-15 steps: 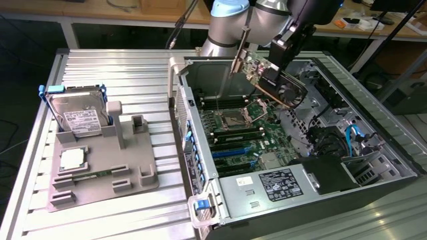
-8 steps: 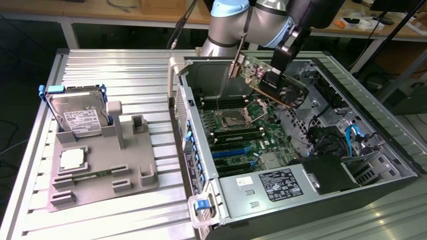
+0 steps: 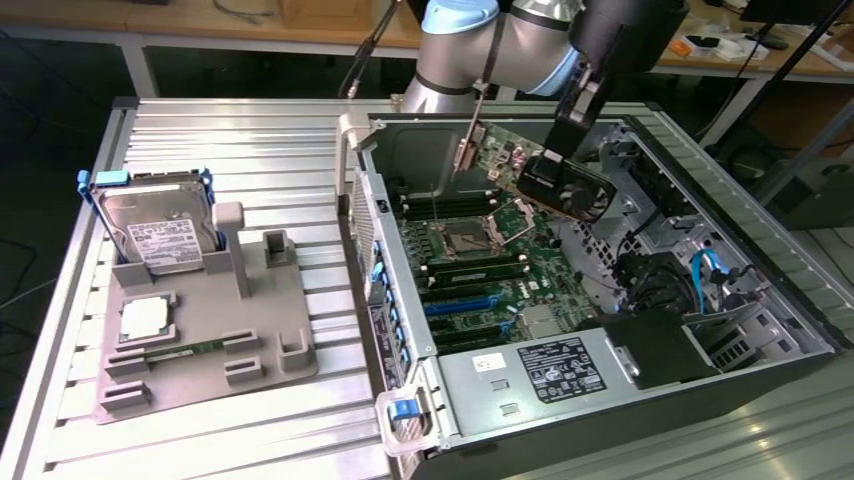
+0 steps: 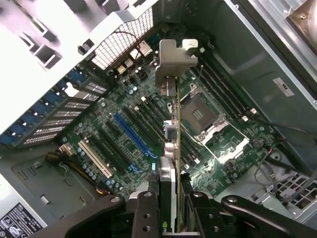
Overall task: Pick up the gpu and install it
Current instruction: 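Insert the gpu into the slot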
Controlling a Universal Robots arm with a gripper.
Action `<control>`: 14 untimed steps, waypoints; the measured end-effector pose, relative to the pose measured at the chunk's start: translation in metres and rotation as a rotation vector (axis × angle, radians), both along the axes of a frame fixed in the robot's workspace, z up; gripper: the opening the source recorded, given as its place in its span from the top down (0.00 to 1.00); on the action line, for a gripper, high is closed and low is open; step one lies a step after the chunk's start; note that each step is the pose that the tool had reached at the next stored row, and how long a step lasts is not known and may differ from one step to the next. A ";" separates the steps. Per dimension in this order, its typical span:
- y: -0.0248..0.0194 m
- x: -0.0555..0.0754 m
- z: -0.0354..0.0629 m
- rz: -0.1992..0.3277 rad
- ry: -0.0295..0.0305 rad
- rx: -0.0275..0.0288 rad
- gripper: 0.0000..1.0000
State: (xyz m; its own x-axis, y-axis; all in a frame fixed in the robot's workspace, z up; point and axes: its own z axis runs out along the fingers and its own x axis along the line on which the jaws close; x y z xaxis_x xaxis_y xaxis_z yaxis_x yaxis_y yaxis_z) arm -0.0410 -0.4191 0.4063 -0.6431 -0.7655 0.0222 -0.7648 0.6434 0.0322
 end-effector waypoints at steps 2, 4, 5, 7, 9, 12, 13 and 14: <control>0.0000 0.001 -0.0040 0.031 0.0000 -0.0008 0.73; 0.0000 0.001 -0.0075 0.058 0.0000 -0.0015 0.73; 0.0000 0.001 -0.0093 0.073 0.0000 -0.0019 0.73; 0.0000 0.002 -0.0127 0.100 0.0000 -0.0027 0.73; 0.0000 0.002 -0.0164 0.127 0.0000 -0.0029 0.73; 0.0000 0.003 -0.0219 0.167 -0.0001 -0.0030 0.73; 0.0000 0.003 -0.0242 0.184 -0.0001 -0.0032 0.73; 0.0000 0.003 -0.0260 0.197 -0.0001 -0.0031 0.73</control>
